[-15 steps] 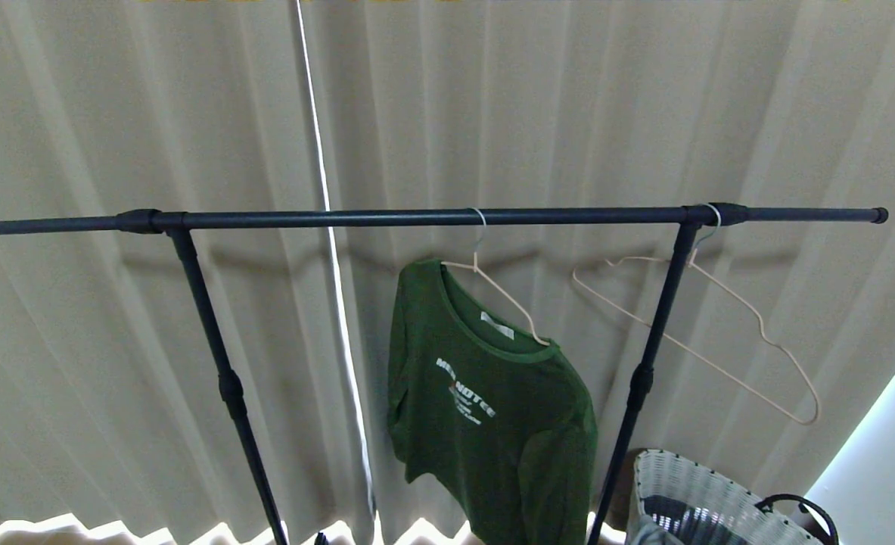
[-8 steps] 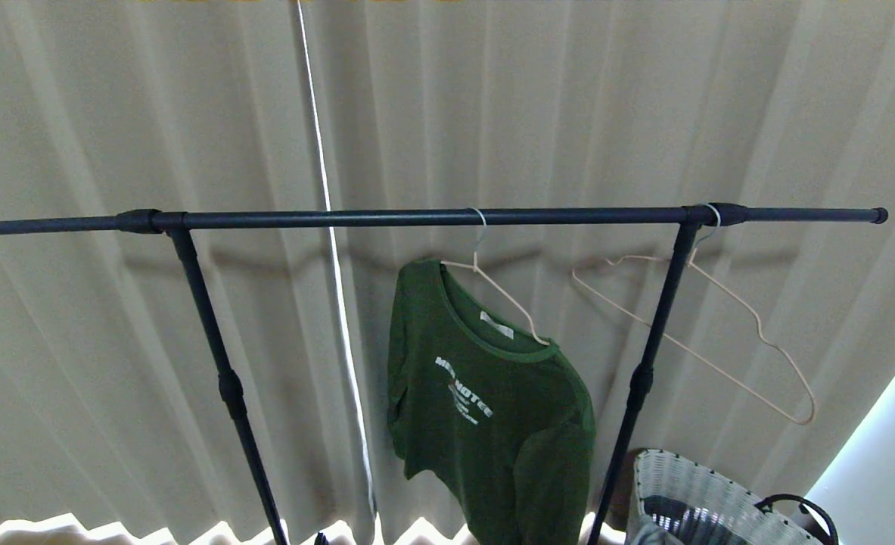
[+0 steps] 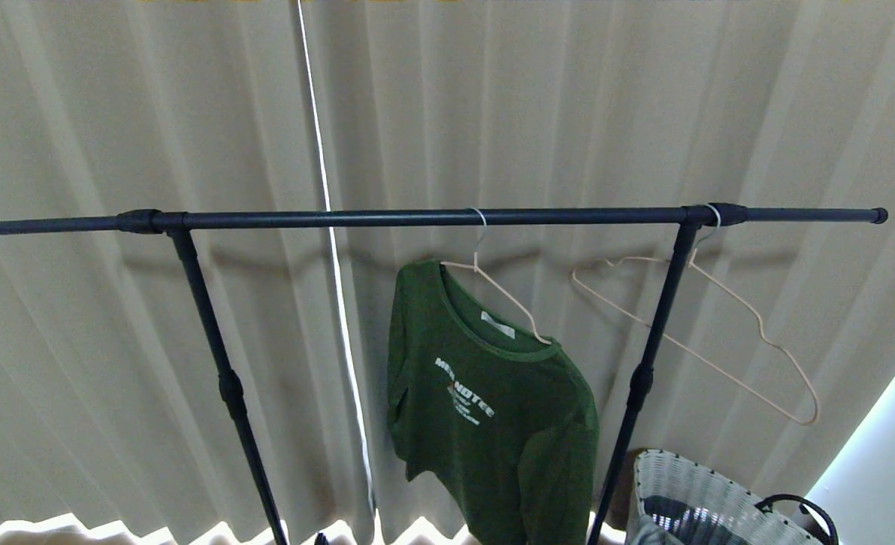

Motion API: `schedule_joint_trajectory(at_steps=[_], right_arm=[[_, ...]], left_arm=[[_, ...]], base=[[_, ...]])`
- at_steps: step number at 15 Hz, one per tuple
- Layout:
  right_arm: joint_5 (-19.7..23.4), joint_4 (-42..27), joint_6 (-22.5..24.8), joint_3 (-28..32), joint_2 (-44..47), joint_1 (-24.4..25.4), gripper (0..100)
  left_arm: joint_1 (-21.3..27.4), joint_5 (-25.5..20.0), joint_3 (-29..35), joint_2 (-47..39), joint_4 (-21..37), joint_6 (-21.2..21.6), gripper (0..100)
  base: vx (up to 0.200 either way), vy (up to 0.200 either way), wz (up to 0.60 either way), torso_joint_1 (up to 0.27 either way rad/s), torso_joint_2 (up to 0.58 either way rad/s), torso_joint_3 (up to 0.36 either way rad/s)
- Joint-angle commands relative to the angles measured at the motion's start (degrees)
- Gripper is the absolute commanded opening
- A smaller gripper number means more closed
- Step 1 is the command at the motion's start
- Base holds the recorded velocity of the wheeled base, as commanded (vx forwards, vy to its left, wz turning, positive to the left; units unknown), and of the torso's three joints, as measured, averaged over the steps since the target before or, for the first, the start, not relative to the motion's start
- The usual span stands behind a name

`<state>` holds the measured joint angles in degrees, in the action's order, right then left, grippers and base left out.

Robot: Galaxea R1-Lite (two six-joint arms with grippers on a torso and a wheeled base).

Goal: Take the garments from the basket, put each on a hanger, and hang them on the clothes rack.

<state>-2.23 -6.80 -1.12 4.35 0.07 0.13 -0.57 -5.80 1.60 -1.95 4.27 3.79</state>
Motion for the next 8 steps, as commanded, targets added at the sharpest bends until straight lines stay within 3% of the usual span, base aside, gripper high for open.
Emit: schedule_joint_trajectory(at_steps=[1, 3, 8], right_arm=[[3.99, 1.53, 0.95, -2.07, -0.07, 0.04, 100], [7.06, 1.70, 2.18, -2.24, -0.07, 0.04, 100], [7.50, 1.79, 2.26, -2.24, -0.07, -0.05, 100]], left_arm=[[0.57, -0.09, -0.28, 1.86, -0.31, -0.10, 100], [0.57, -0.09, -0.28, 1.86, -0.49, -0.19, 100], [0.57, -0.26, -0.19, 1.86, -0.49, -0.89, 100]], base=[[0.000, 0.000, 0.00, 0.000, 0.00, 0.000], [0.000, 0.000, 0.00, 0.000, 0.00, 0.000], [0.000, 0.000, 0.00, 0.000, 0.00, 0.000]])
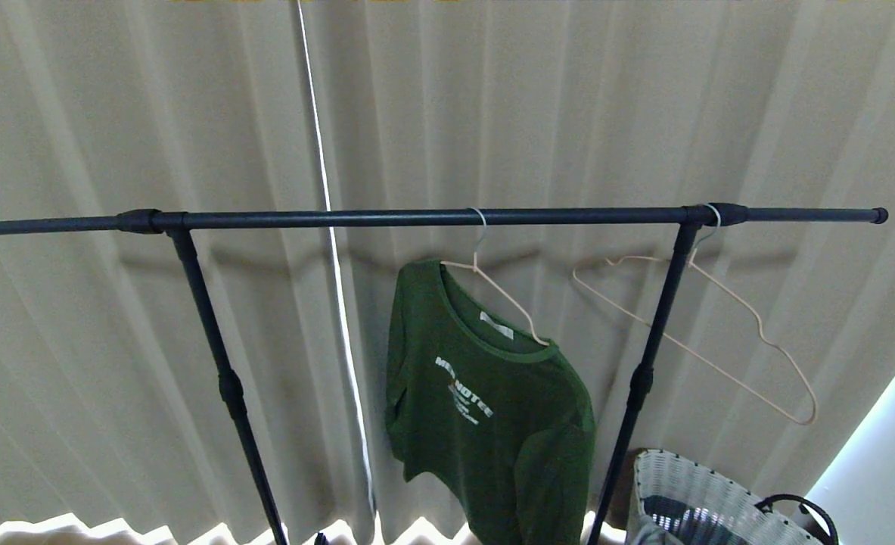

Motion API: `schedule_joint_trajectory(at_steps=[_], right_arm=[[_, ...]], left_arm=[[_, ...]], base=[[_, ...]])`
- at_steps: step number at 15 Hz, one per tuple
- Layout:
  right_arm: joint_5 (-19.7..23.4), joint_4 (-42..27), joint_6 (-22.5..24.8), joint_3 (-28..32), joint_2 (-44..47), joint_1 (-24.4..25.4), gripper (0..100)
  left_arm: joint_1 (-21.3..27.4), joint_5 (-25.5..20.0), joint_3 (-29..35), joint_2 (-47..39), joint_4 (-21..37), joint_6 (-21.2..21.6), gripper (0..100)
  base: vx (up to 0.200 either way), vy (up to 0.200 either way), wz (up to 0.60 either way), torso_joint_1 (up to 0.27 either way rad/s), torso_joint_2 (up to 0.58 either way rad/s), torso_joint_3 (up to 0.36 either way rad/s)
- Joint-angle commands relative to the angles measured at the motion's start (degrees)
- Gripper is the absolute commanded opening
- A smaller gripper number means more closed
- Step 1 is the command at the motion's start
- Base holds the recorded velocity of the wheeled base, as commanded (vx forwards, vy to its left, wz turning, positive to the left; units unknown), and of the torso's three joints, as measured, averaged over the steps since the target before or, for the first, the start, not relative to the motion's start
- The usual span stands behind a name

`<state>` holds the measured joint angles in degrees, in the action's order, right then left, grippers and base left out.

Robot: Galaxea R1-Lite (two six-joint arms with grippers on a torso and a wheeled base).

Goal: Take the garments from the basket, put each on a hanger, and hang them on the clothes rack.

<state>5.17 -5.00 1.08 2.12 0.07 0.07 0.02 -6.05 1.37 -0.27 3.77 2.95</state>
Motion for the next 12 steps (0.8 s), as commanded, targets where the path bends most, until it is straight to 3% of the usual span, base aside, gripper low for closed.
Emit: schedule_joint_trajectory(at_steps=[1, 9, 12], right_arm=[[0.02, -0.01, -0.03, -0.01, -0.07, 0.01, 100], [-0.07, -0.01, -0.12, -0.01, -0.07, 0.01, 100], [0.02, -0.01, -0.29, -0.01, -0.07, 0.01, 100]], left_arm=[[-0.02, -0.02, 0.04, 0.18, 0.01, 0.04, 100], [-0.02, 0.16, 0.13, 0.18, 0.01, -0.49, 100], [-0.02, 0.16, 0.13, 0.18, 0.01, -1.02, 100]], base=[[0.000, 0.000, 0.00, 0.000, 0.00, 0.000], [0.000, 0.000, 0.00, 0.000, 0.00, 0.000], [-0.200, 0.000, 0.00, 0.015, 0.00, 0.004]])
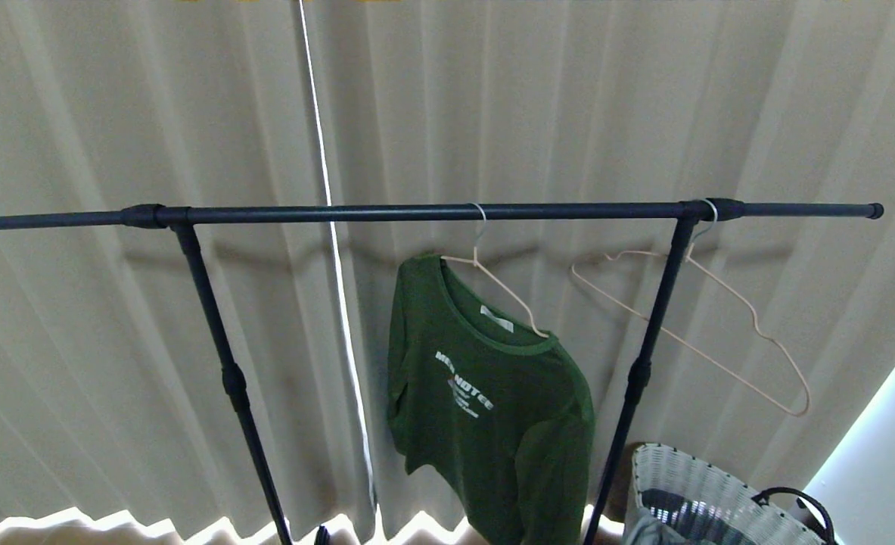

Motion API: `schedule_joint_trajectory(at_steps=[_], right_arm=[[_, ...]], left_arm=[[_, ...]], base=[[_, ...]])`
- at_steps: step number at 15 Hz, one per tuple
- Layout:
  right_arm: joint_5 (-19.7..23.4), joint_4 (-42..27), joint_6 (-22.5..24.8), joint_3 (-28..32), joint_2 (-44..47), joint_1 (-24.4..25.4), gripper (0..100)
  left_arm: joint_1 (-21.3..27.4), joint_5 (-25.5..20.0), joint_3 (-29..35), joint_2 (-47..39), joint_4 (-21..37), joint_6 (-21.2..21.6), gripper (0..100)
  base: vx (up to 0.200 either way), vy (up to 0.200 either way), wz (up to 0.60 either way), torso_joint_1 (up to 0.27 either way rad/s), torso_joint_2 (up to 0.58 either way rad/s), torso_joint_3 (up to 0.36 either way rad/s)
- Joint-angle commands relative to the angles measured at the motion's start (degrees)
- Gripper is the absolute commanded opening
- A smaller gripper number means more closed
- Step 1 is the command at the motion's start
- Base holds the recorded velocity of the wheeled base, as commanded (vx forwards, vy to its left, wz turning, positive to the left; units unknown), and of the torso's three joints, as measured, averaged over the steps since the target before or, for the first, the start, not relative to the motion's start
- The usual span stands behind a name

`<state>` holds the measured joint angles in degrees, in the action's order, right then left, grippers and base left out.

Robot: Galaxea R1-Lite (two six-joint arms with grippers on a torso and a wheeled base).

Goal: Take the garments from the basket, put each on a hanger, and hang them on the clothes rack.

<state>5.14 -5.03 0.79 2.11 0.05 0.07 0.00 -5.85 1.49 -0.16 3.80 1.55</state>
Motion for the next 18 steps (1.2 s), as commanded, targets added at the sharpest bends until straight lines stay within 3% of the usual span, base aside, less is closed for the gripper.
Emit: schedule_joint_trajectory(at_steps=[1, 6, 18], right_arm=[[0.04, 0.02, 0.00, 0.00, -0.05, 0.01, 100], [0.04, 0.02, 0.09, 0.00, -0.05, 0.01, 100], [-0.05, 0.02, 0.09, 0.00, -0.05, 0.01, 100]], left_arm=[[0.00, -0.04, 0.01, 0.07, -0.02, -0.32, 100], [0.00, -0.04, 0.01, 0.07, -0.02, -0.32, 100], [0.00, 0.05, 0.09, 0.07, -0.02, -0.32, 100]], base=[[-0.200, 0.000, 0.00, -0.002, 0.00, -0.002], [-0.200, 0.000, 0.00, -0.001, 0.00, 0.003], [0.000, 0.000, 0.00, -0.028, 0.07, 0.034]])
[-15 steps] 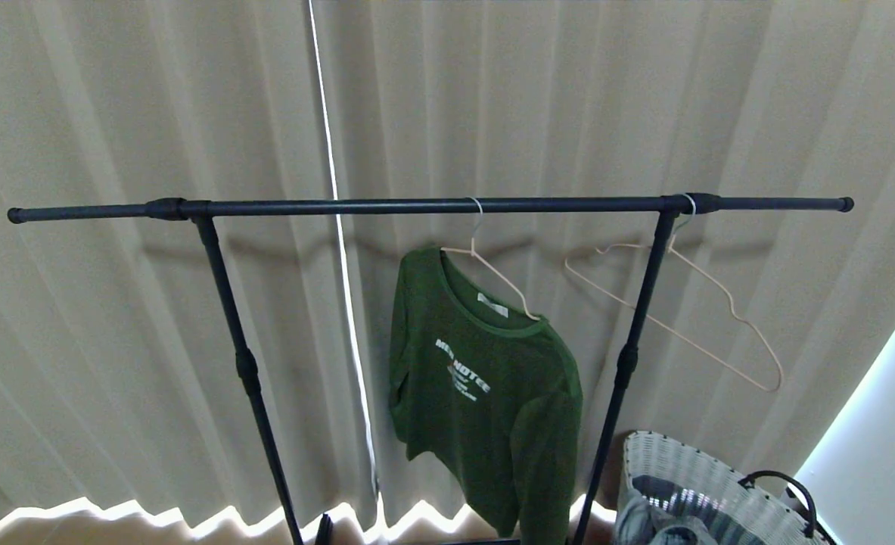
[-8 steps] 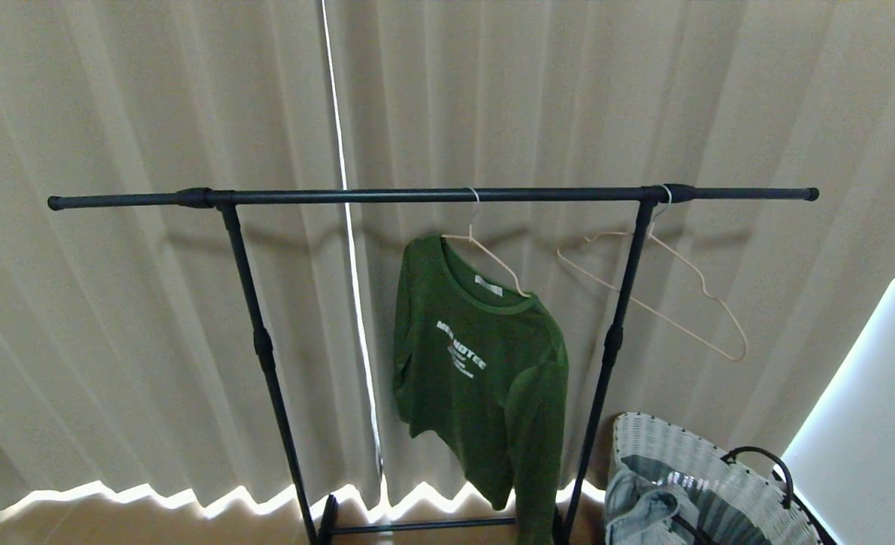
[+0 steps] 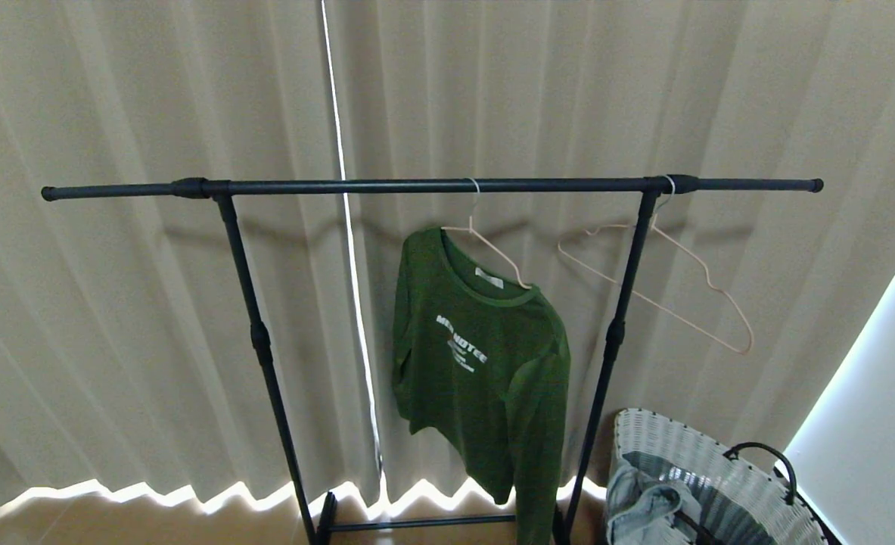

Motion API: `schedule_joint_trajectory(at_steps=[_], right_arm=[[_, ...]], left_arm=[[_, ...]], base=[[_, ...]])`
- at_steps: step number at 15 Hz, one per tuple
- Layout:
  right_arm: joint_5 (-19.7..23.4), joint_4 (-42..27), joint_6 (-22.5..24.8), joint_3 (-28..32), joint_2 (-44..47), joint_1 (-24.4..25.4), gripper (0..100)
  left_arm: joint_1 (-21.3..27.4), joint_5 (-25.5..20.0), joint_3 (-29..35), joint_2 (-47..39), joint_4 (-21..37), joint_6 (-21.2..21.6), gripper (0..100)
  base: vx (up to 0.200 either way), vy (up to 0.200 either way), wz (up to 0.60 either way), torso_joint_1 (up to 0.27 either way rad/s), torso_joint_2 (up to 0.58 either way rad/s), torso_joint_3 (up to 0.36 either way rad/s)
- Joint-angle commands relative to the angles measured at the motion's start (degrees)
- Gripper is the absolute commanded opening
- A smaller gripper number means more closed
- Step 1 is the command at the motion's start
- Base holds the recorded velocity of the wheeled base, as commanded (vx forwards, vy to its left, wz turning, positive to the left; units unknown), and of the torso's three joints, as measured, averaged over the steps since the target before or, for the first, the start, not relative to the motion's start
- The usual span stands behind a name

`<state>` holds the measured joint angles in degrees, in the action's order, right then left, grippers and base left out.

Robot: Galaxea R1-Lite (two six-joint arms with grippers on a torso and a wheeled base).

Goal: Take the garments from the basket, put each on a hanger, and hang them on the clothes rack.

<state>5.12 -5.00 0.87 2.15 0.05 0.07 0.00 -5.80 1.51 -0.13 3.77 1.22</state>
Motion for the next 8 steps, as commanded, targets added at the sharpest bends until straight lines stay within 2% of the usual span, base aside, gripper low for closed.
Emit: schedule_joint_trajectory(at_steps=[1, 8], right_arm=[[-0.02, -0.01, 0.01, -0.04, -0.05, 0.01, 100], [-0.02, -0.01, -0.07, -0.04, -0.05, 0.01, 100]], left_arm=[[0.00, 0.00, 0.07, 0.05, 0.01, 0.01, 100], [0.00, 0.00, -0.02, 0.05, 0.01, 0.01, 100]], base=[[0.000, 0.000, 0.00, -0.193, 0.46, 0.251], [0.000, 0.000, 0.00, -0.217, 0.51, 0.283]])
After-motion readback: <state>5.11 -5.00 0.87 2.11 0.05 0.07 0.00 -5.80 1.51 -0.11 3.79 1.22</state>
